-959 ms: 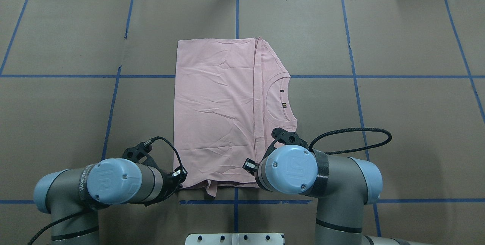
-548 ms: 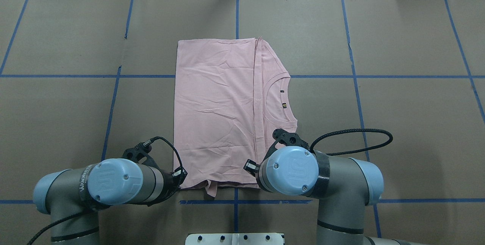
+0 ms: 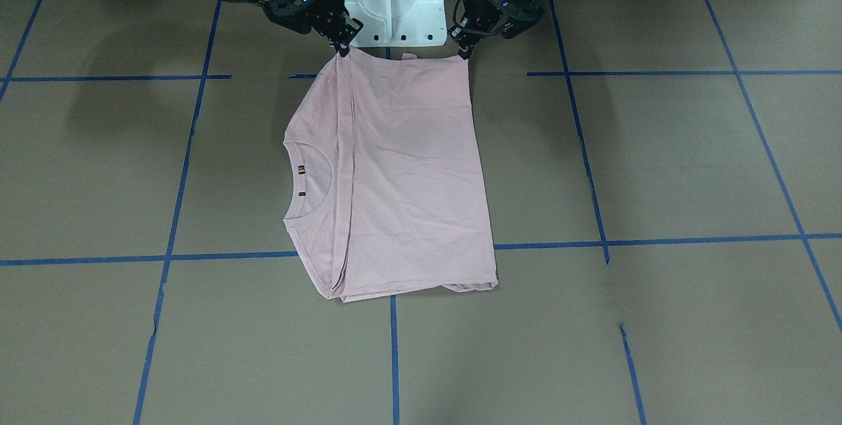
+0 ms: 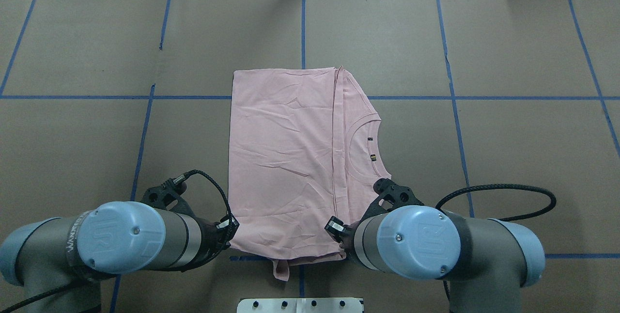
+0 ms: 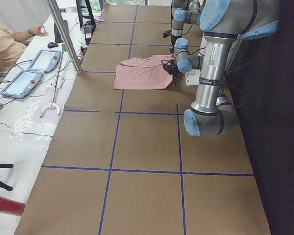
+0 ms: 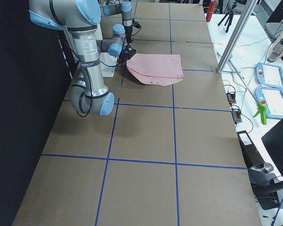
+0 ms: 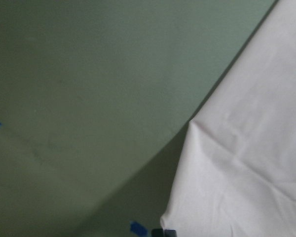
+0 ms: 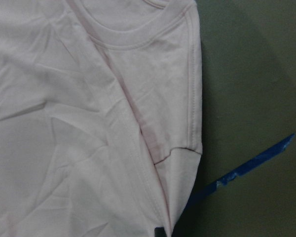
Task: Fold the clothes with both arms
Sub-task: 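Lift the near edge with both grippers and fold it toward the collar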
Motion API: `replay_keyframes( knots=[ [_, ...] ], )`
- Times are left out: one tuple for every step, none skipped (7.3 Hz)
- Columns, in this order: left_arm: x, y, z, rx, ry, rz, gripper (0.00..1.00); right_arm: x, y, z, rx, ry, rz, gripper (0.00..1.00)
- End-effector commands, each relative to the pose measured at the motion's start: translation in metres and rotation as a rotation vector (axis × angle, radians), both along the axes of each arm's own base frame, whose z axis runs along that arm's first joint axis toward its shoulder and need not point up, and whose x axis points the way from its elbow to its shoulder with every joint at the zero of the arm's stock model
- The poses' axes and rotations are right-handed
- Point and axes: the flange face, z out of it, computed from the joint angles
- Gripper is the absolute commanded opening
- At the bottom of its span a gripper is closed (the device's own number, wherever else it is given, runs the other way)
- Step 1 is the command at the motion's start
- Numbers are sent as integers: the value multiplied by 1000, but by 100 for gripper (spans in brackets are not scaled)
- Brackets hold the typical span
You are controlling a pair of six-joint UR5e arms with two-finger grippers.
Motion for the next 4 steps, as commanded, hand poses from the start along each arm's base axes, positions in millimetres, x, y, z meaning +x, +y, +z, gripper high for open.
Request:
replay_keyframes(
  knots=[
    [-16,-38,-40,69,44,-42,0,29,-31,-16,-8,-28,84,0],
    [-24,-86,-54,150,39,-74,0,37,-65,-17,-7,-27,149,0],
    [-28,-145,-63,187,17,-104,0,30,-112,-23,-7,-20,221,0],
    [-32,-193,-60,221,-20,-116,0,22,-158,-25,-4,-38,283,0]
  ],
)
